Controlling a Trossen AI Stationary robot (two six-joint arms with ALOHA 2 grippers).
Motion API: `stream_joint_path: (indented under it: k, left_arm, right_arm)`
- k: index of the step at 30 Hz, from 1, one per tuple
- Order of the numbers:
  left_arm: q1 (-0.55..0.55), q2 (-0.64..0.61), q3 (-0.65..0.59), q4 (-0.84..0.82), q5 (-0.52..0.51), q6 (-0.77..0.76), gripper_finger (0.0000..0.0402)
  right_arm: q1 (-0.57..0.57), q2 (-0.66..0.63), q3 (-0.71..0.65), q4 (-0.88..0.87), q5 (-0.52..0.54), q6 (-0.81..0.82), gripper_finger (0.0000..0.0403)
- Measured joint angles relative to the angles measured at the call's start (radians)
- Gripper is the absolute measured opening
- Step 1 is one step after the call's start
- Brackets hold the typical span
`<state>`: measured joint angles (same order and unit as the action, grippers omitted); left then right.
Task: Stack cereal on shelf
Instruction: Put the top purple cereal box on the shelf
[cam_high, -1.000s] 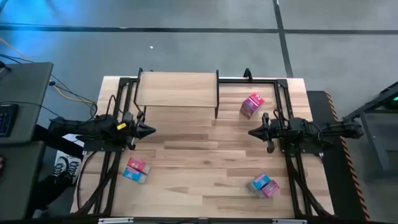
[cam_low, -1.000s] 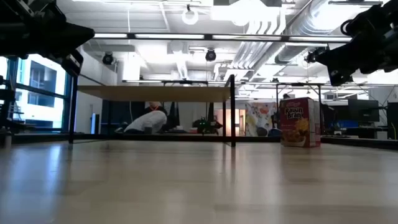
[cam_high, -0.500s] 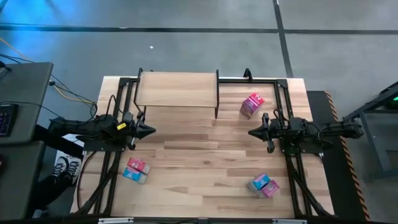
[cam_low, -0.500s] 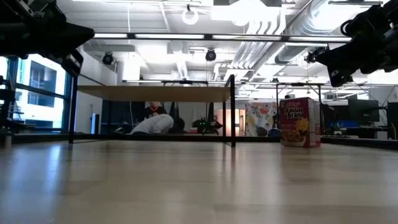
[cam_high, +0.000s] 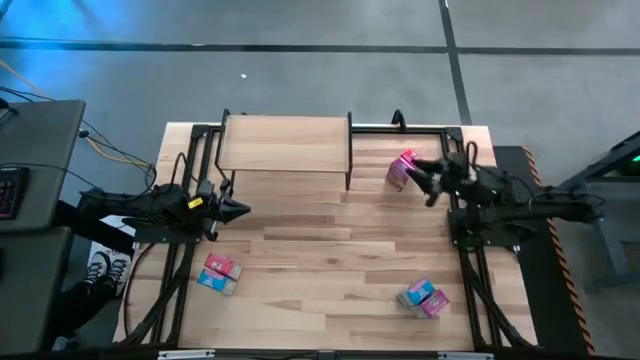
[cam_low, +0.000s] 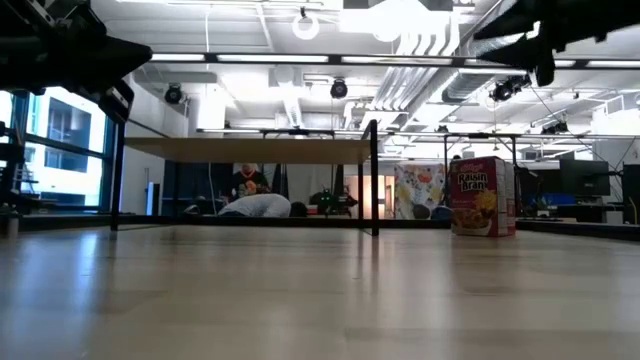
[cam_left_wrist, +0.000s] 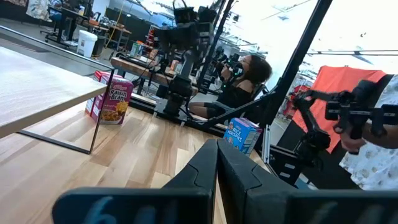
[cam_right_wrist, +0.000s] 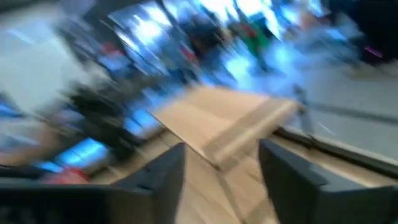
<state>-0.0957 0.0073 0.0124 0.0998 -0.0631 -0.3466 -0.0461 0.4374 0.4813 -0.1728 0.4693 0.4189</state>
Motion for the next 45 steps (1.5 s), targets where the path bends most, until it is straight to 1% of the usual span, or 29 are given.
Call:
stream_joint_path:
  k: [1,3,4,6,8,10,13,15,19,26,30,37,39,43,45]
  left_arm:
    - [0.000,0.000,0.000,0.000,0.000,0.001,0.0003]
    - [0.000,0.000,0.000,0.000,0.000,0.000,0.0003]
    - [0.000,0.000,0.000,0.000,0.000,0.000,0.0003]
    - [0.000,0.000,0.000,0.000,0.000,0.000,0.0003]
    - [0.000,0.000,0.000,0.000,0.000,0.000,0.0003]
    - [0.000,0.000,0.000,0.000,0.000,0.000,0.0003]
    - [0.000,0.000,0.000,0.000,0.000,0.001,0.0003]
    - [0.000,0.000,0.000,0.000,0.000,0.000,0.0003]
    - [0.000,0.000,0.000,0.000,0.000,0.000,0.0003]
    - [0.000,0.000,0.000,0.000,0.000,0.000,0.0003]
    - [0.000,0.000,0.000,0.000,0.000,0.000,0.0003]
    - [0.000,0.000,0.000,0.000,0.000,0.000,0.0003]
    - [0.000,0.000,0.000,0.000,0.000,0.000,0.0003]
    - [0.000,0.000,0.000,0.000,0.000,0.001,0.0003]
    - [0.000,0.000,0.000,0.000,0.000,0.000,0.0003]
  right_arm:
    - [-0.028,0.052,0.050,-0.081,-0.002,0.018,0.0235]
    - [-0.096,0.165,0.148,-0.221,-0.037,0.040,0.0269]
    - [-0.135,0.226,0.196,-0.289,-0.066,0.052,0.0280]
    - [-0.222,0.344,0.289,-0.418,-0.154,0.043,0.0291]
    - [-0.296,0.456,0.381,-0.536,-0.235,0.015,0.0294]
    - [-0.350,0.558,0.474,-0.646,-0.278,0.012,0.0295]
    - [-0.403,0.691,0.590,-0.800,-0.283,0.009,0.0296]
    - [-0.420,0.759,0.650,-0.847,-0.279,0.010,0.0296]
    - [-0.426,0.870,0.703,-0.944,-0.286,0.003,0.0296]
    - [-0.426,0.983,0.682,-0.970,-0.274,0.028,0.0296]
    - [-0.426,1.018,0.682,-0.946,-0.264,0.045,0.0296]
    - [-0.426,1.035,0.682,-0.942,-0.241,0.045,0.0296]
    - [-0.426,1.035,0.682,-0.937,-0.243,0.044,0.0296]
    - [-0.425,1.035,0.682,-0.938,-0.284,0.029,0.0296]
    - [-0.424,1.035,0.682,-0.938,-0.270,0.028,0.0296]
